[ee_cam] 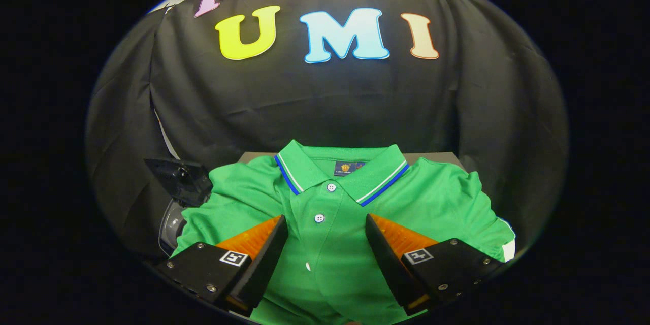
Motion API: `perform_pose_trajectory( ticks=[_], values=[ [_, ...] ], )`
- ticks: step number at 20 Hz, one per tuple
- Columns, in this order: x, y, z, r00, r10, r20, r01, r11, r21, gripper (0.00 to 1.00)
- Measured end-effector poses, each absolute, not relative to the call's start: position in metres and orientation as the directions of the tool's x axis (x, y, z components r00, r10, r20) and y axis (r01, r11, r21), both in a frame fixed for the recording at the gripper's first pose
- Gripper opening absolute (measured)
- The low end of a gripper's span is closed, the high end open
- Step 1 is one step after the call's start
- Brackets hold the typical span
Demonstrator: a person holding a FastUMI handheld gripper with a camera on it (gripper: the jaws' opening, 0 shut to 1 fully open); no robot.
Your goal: Put the clothes into the washing machine and then close the washing machine lid.
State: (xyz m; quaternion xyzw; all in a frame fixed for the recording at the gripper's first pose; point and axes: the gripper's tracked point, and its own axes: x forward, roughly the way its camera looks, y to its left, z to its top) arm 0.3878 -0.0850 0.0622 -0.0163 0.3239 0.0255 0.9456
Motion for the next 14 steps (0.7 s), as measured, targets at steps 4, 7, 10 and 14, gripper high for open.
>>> perform_pose_trajectory(
  ticks=[4, 7, 10, 14],
  values=[
    [0.3870, -0.0847, 0.0614, 0.786, 0.032, -0.618, -0.081, 0.995, -0.053, 0.96],
    [0.3874, -0.0881, 0.0622, 0.778, 0.014, -0.628, -0.059, 0.997, -0.051, 0.92],
    [0.3904, -0.0846, 0.0618, 0.780, 0.022, -0.625, -0.066, 0.997, -0.047, 0.76],
    [0.3939, -0.0786, 0.0639, 0.797, 0.051, -0.602, -0.084, 0.996, -0.027, 0.31]
  ],
)
